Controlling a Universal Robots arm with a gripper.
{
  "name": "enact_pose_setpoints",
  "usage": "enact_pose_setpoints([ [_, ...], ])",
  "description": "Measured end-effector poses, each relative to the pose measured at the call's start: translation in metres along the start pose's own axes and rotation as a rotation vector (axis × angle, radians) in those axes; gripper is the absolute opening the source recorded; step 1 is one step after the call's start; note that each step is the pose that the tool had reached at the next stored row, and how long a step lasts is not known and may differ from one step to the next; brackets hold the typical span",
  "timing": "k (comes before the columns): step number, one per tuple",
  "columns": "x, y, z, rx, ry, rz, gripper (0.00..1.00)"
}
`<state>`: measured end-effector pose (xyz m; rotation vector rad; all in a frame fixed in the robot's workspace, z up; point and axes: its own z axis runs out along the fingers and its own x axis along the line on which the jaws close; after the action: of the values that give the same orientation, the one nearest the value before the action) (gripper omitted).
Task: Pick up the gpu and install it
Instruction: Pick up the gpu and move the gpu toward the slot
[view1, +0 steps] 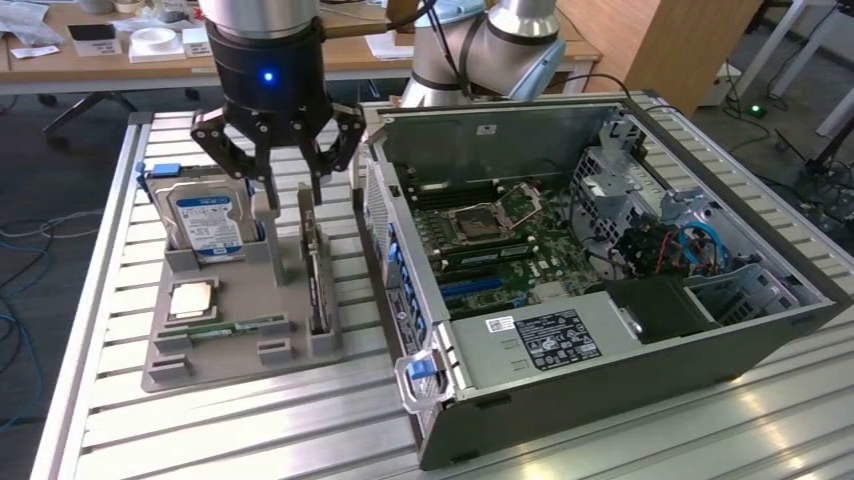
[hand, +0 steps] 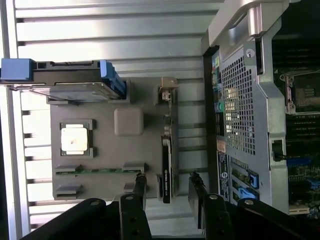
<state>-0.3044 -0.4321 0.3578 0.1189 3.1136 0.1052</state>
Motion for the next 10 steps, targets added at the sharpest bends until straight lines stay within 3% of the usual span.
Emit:
enact_pose_setpoints([
  [4,0.0001,-0.0003,0.0046,-0.0175,0.0012,0.001,0.47],
  [10,0.0002,-0.0006,0.0102,-0.0387,0.0029,0.001,0.47],
])
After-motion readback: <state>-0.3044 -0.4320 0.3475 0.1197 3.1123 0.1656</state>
